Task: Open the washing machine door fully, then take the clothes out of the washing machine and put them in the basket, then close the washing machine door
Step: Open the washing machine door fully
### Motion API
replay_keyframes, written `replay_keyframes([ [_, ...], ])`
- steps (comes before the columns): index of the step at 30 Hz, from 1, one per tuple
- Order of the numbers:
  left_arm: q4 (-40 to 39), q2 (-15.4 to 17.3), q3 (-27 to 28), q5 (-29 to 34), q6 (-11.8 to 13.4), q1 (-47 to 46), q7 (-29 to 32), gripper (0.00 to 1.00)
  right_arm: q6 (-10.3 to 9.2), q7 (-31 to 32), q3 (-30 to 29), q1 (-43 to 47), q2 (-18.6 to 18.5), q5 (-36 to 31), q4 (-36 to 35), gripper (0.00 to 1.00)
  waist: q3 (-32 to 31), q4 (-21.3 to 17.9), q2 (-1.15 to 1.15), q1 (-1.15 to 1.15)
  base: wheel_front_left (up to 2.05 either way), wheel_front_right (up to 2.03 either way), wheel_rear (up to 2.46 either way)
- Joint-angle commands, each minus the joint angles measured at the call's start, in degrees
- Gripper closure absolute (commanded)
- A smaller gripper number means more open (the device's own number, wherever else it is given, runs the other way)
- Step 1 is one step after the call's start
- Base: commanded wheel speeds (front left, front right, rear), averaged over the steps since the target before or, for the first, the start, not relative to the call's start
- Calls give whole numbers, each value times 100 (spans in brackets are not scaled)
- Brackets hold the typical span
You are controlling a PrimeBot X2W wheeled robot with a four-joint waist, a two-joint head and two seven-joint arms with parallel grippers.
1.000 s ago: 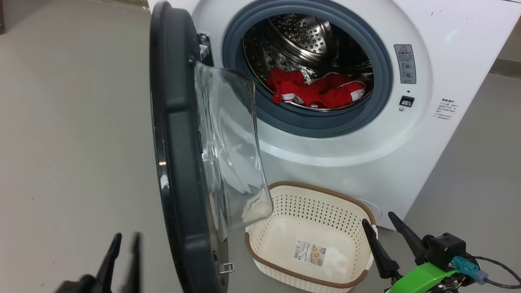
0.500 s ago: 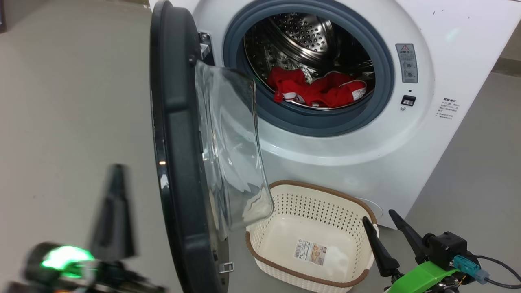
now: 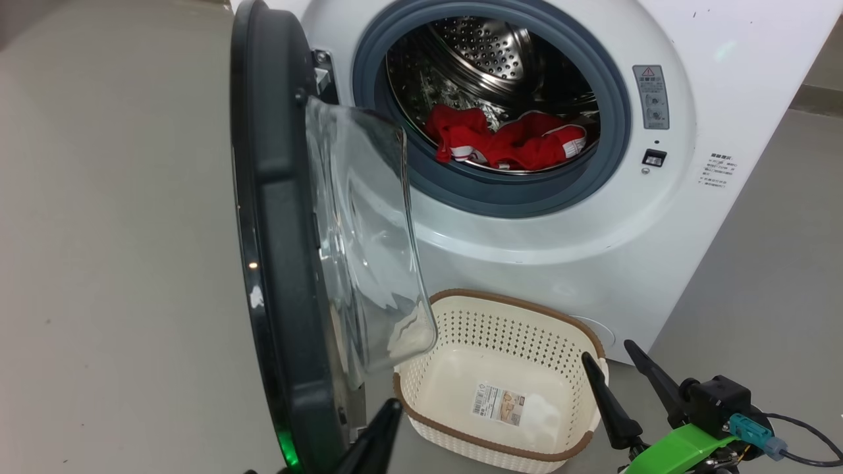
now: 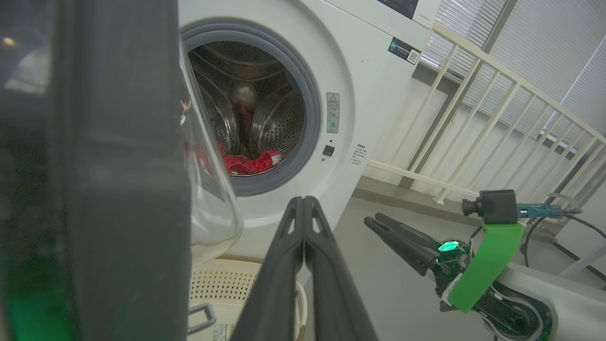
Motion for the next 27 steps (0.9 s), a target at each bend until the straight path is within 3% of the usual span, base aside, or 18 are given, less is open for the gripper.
replay_keyframes([
  [1,-59,10,206,-28,64,-124,11,100,28,-54,130,-161,-32,-63,-138,0,-2,-6,0,0,0,0,0],
  [15,434,42,753,-106,694,-176,9,100,28,-55,124,-134,-27,-40,-168,0,-32,26,0,0,0,0,0],
  [27,366,479,1585,-237,1023,-257,-122,100,28,-55,103,-139,-1,-77,-195,0,37,142,0,0,0,0,0],
])
